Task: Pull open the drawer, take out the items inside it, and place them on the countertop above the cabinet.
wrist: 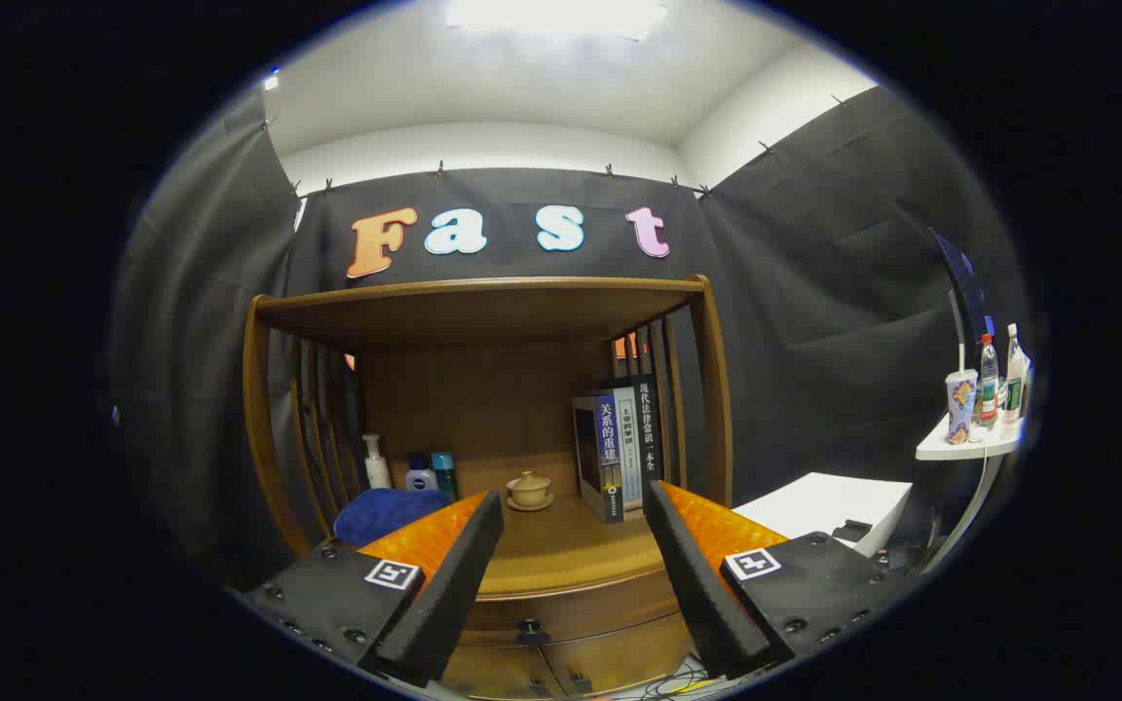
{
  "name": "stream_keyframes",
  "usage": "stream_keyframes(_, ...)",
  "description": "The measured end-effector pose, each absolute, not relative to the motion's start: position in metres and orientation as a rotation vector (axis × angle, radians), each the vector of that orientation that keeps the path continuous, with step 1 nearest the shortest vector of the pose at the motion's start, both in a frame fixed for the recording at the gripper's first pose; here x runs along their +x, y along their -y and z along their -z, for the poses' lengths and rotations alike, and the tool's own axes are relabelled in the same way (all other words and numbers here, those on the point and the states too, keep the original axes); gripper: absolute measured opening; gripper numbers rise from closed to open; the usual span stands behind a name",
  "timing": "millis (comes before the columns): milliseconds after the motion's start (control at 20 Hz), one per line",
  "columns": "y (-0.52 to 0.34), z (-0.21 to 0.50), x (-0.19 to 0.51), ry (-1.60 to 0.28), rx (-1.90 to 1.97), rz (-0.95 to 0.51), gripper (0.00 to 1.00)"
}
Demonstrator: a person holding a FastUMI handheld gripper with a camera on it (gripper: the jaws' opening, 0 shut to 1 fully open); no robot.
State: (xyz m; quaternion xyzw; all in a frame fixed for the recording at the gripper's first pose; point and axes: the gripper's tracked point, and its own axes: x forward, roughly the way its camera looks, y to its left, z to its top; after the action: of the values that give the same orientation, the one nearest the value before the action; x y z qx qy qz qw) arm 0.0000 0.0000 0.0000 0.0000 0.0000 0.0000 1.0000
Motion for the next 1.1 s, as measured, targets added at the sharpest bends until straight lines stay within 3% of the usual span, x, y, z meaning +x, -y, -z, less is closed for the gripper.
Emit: stream_keyframes(1100, -0.022, 0.002, -0.005, -0.017, -0.044, -0.03, 0.98)
